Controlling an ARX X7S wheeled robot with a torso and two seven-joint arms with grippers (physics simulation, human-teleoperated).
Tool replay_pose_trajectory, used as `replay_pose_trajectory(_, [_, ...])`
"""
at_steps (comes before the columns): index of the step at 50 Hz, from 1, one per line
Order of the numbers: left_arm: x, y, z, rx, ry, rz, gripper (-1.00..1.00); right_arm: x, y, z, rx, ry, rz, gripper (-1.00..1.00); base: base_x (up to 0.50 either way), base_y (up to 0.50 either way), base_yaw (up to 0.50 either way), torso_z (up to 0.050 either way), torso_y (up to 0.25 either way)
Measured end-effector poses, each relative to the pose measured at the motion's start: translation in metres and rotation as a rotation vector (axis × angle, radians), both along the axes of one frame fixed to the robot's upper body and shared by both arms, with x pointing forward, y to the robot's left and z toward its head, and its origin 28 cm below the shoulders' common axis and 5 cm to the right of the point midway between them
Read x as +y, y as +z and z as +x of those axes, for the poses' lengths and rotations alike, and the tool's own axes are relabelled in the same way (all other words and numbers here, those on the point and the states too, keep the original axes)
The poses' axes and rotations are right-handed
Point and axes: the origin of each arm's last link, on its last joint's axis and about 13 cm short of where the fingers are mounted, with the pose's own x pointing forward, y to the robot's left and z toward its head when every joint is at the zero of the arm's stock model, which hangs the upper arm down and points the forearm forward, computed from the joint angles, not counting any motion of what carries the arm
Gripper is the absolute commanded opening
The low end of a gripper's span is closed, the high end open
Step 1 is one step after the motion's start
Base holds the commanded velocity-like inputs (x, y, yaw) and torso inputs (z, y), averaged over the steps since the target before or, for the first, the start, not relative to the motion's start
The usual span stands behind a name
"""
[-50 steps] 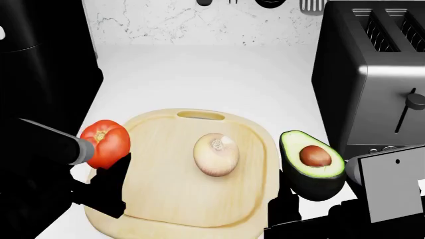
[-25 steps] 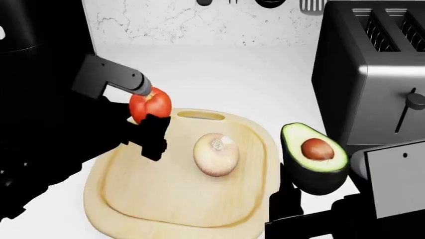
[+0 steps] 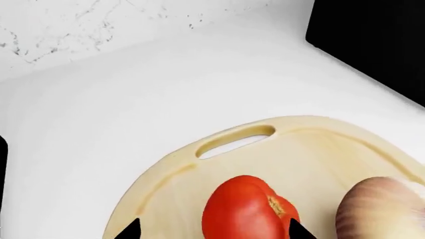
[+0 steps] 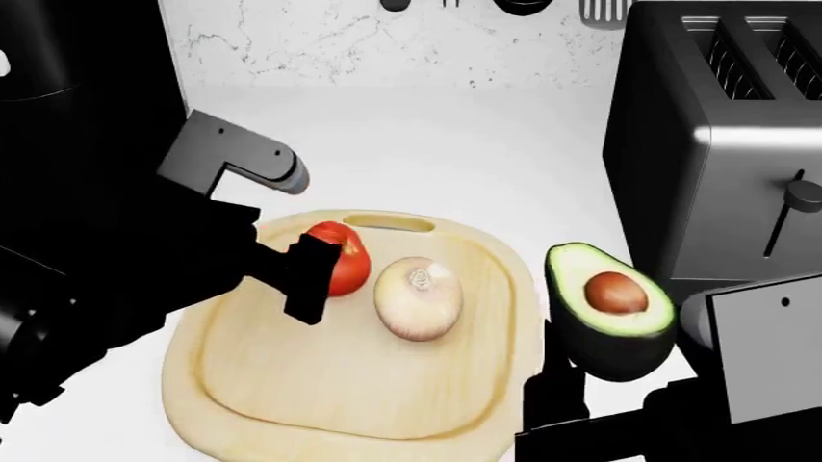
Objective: Place the avocado, onion, tomato and bell pepper on the cutting board.
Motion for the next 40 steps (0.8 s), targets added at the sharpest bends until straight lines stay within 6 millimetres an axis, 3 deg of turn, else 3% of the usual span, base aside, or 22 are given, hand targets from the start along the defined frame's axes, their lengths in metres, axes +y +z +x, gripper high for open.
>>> replay_pose_trajectory(9, [0.007,0.013,-0.018,-0.071,0.037,-0.02,1.0,0.008,0.002,0.007,0.046,0.074,-0.02,-1.0,0.0,0.0,0.0,0.001,0.0])
replay_pose_trajectory(25, [0.033,0.043,-0.066,-0.224,0.17,-0.092,1.0,0.036,0.01,0.037,0.209,0.308,-0.101,-1.0,0.0,0.0,0.0,0.0,0.001])
replay_pose_trajectory(40, [0.041,0.047,-0.081,-0.272,0.206,-0.112,1.0,0.057,0.009,0.047,0.323,0.441,-0.163,-1.0,0.0,0.0,0.0,0.0,0.0])
